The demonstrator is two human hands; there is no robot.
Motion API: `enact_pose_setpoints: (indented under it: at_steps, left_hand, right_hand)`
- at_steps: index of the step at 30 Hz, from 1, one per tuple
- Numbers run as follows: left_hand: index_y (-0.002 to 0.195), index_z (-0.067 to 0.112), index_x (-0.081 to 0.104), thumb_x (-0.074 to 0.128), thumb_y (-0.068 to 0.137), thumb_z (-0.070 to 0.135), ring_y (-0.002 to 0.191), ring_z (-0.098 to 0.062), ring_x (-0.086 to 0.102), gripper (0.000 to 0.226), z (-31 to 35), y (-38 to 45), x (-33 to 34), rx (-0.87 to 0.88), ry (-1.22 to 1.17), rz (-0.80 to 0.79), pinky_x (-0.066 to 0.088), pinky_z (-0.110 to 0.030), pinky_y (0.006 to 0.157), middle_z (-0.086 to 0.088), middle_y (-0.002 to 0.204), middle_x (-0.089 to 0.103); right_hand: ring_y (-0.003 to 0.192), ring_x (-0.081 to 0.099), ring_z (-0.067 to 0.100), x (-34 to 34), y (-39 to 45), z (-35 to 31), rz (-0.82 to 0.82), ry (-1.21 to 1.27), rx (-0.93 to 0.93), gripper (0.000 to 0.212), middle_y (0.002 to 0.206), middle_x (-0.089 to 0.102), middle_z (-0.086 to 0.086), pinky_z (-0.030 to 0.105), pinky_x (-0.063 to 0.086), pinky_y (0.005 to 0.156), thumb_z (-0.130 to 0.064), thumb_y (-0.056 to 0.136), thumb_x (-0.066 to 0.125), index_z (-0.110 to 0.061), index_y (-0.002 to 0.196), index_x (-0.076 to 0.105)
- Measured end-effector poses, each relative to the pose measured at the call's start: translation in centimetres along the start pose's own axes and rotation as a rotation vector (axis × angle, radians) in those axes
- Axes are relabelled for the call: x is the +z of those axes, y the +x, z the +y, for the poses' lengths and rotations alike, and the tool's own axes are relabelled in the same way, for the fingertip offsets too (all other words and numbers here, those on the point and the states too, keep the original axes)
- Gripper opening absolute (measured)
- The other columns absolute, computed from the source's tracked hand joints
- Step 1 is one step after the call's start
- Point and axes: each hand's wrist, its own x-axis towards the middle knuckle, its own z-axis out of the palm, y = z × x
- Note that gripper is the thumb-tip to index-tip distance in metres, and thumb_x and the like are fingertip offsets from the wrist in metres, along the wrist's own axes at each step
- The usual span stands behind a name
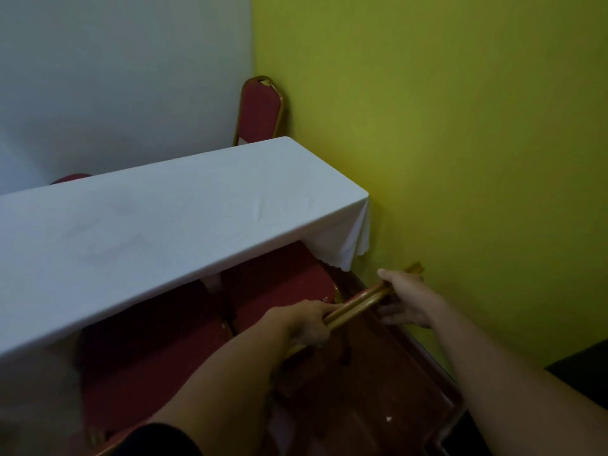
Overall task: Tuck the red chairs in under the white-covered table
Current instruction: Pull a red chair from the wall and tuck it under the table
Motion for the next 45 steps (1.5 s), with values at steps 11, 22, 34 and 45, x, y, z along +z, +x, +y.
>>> enact_pose_setpoints:
  at_steps: [11,22,34,45]
  left_hand:
    - [0.146,0.032,0.048,0.053,0.087,0.01,0.112,-0.027,0.058,0.062,-2.9,1.0,-1.8,-0.134,-0.102,0.14,0.052,-0.045,0.101,-0.002,0.116,0.053]
    - [0.143,0.024,0.051,0.052,0.086,0.011,0.115,-0.03,0.061,0.058,0.2,4.3,-1.0,-0.113,-0.16,0.087,0.052,-0.047,0.102,-0.011,0.129,0.061]
    - [0.147,0.033,0.046,0.059,0.082,0.017,0.115,-0.025,0.059,0.068,0.5,2.2,-1.5,-0.184,-0.268,0.144,0.053,-0.04,0.098,-0.006,0.135,0.056]
    - [0.144,0.023,0.055,0.052,0.088,0.016,0.134,-0.026,0.052,0.057,-11.4,-14.2,-9.6,-0.289,-0.171,0.48,0.043,-0.035,0.111,-0.005,0.15,0.054]
  right_hand:
    - [0.153,-0.007,0.037,1.8,0.6,-1.0,0.063,-1.073,-0.567,0.091,0.166,0.005,0.011,0.054,0.015,0.12,-0.022,0.081,0.066,-0.03,0.157,0.016]
    - [0.151,-0.001,0.034,-0.1,5.4,-2.6,0.027,-0.829,-0.553,0.053,0.149,0.033,0.012,0.047,0.01,0.121,0.0,0.076,0.061,-0.025,0.12,0.045]
    - [0.147,0.016,0.039,-1.0,5.6,-5.3,-0.084,-1.115,-0.463,0.058,0.145,0.039,0.015,0.045,0.019,0.119,-0.025,0.072,0.064,-0.024,0.128,0.047]
    - [0.117,0.055,0.021,14.4,-4.8,-12.2,-0.415,-0.962,-0.692,0.062,0.131,0.054,0.002,0.036,0.046,0.096,-0.046,0.074,0.073,-0.028,0.13,0.054]
